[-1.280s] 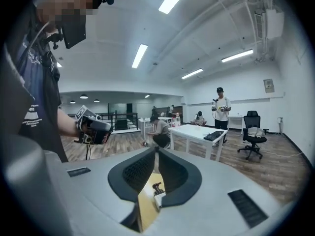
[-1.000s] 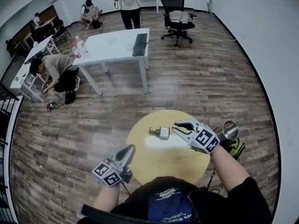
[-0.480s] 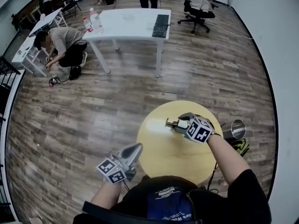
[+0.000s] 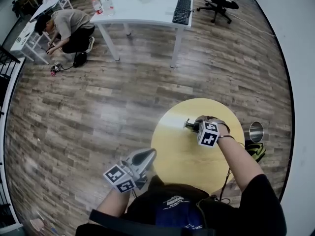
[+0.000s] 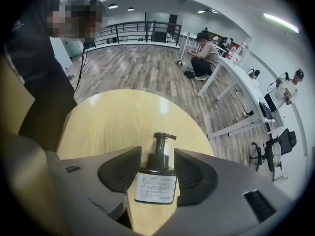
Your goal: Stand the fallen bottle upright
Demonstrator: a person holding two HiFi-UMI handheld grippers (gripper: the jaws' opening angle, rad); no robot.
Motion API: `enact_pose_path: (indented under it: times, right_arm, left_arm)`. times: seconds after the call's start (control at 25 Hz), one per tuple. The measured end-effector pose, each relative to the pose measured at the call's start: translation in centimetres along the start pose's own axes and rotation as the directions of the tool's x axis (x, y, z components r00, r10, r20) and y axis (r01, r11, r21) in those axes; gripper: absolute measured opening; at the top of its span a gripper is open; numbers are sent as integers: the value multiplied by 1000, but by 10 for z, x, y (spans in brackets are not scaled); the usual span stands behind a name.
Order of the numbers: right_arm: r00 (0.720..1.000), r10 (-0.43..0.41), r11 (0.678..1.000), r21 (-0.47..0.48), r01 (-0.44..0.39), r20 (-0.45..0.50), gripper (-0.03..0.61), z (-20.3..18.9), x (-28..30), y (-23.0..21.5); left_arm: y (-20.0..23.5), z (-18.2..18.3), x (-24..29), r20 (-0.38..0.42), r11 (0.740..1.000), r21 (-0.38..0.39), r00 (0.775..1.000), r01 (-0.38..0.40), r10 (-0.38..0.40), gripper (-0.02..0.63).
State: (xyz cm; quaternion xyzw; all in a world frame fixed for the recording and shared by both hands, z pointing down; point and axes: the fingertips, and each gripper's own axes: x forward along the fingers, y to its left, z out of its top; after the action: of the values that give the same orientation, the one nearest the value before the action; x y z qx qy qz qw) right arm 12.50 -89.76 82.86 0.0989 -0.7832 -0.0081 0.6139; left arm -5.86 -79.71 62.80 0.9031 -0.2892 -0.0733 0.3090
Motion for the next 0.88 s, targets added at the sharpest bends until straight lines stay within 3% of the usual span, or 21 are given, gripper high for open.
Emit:
enact_pose_path:
  times: [0.28, 0.52, 0.88]
  right_arm:
    - [998, 17, 999, -33, -19, -60, 223, 2, 21, -12]
    - [988, 97, 995, 7, -96, -122, 379, -25, 24, -4]
    - [954, 112, 994, 18, -111, -278, 394, -60, 59, -2]
  left_arm:
    - [29, -7, -12, 15, 999, -44, 1000, -12, 12, 11]
    - [42, -11, -29, 27, 997, -76, 999, -25, 28, 11]
    - [41, -13, -21, 18, 996, -87, 1000, -18, 20, 11]
